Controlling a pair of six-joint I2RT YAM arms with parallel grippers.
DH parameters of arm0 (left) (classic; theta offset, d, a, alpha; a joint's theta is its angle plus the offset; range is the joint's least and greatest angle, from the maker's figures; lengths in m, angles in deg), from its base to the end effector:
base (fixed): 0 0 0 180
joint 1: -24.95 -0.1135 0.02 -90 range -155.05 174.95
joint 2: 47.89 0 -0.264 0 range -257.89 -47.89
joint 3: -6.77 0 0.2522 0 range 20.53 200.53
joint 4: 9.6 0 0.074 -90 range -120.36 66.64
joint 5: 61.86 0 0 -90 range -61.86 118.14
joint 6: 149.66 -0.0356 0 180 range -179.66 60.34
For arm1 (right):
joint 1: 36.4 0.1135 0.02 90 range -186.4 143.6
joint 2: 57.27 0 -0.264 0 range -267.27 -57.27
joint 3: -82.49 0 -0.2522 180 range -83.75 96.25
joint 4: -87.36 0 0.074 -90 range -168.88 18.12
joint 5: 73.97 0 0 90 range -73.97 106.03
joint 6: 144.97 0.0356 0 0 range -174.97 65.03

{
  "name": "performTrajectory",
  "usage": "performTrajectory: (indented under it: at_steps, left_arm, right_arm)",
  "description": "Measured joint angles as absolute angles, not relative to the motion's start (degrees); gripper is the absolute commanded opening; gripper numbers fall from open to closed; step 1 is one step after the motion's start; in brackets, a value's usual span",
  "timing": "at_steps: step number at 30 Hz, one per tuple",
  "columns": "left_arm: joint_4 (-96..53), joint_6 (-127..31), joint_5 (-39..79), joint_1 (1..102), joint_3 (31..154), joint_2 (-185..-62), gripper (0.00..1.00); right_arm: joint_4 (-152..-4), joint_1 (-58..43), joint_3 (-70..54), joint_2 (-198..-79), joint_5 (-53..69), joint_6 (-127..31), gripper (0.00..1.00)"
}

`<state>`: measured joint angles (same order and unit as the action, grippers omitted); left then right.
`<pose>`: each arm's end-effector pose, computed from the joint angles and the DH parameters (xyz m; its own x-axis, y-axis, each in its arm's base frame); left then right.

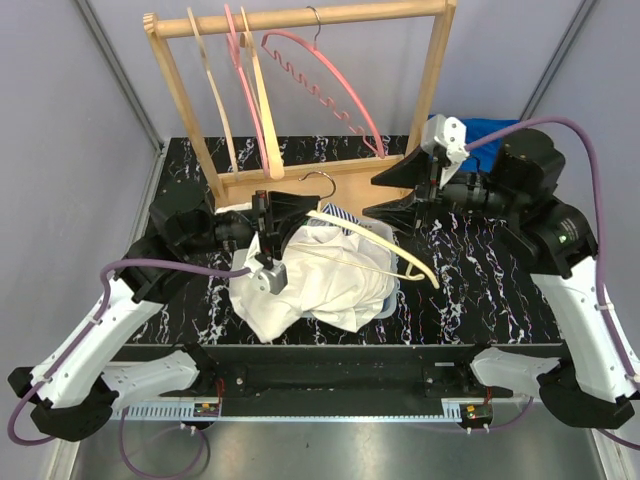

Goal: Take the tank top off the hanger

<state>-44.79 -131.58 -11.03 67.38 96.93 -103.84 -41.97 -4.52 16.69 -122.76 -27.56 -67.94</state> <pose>0.1194 -0.1396 0.4723 0.9364 0.1425 -0.3206 0.3190 0.0344 0.9471 0.1370 0.1141 0.5398 0.1889 -0.0740 -0.9792 -0.9495 0.2406 -0.2013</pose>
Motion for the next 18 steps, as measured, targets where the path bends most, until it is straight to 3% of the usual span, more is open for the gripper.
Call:
performTrajectory:
  at_steps: [12,18]
  left_arm:
    - [-44.42,-135.21,-11.10,67.91,96.82,-106.44,0.00]
    - [-44.16,-136.10,-10.93,68.39,96.82,-107.99,0.00]
  right_arm:
    - [-40.07,-4.52,15.14,-121.62,-33.46,-64.75,0.61]
    - [-41.80,-4.52,8.58,-119.85,-34.05,-61.85,0.61]
